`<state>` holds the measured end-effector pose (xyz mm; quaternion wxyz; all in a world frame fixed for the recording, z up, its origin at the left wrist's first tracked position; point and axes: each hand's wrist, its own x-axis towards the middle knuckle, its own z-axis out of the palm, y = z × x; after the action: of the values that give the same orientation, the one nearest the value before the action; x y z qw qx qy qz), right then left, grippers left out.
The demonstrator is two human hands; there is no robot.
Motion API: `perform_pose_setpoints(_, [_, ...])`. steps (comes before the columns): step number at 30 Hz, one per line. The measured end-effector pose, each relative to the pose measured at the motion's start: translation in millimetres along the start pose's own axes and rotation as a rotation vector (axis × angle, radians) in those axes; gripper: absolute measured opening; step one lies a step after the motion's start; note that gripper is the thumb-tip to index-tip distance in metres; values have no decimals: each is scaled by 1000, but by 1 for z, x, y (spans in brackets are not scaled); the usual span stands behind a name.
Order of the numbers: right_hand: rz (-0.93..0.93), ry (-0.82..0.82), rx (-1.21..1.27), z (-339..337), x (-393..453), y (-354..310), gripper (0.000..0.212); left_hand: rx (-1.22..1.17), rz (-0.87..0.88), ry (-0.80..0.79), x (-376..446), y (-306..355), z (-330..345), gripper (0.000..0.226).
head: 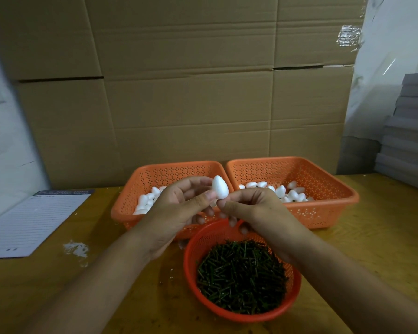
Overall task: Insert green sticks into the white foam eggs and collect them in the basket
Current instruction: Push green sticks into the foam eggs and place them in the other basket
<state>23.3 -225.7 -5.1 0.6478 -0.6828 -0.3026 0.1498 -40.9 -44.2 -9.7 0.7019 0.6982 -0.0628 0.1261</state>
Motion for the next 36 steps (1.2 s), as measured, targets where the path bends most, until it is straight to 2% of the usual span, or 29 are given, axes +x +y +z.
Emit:
perform_pose_setpoints(5, [-1, 43, 0, 2, -1, 2, 9, 9, 5, 33, 1, 1, 3, 50])
perform_pose_setpoints(11, [6, 51, -17, 6, 0, 2, 22, 74, 30, 38, 1, 1, 4, 41])
perform_pose_setpoints(15, [-2, 36, -38, 7, -2, 1, 19, 100, 41, 36, 0, 2, 4, 38])
perform_pose_setpoints(19, [-15, -12, -52, 5, -4, -3, 15, 99, 11, -25, -1, 3, 1, 39])
perform_pose_setpoints(29, [11, -188, 24, 4, -6, -8, 24, -70, -37, -119, -3, 8, -2, 39])
perform_pose_setpoints(36, [36, -184, 78, 5, -5, -6, 21, -48, -28, -124, -2, 8, -4, 39])
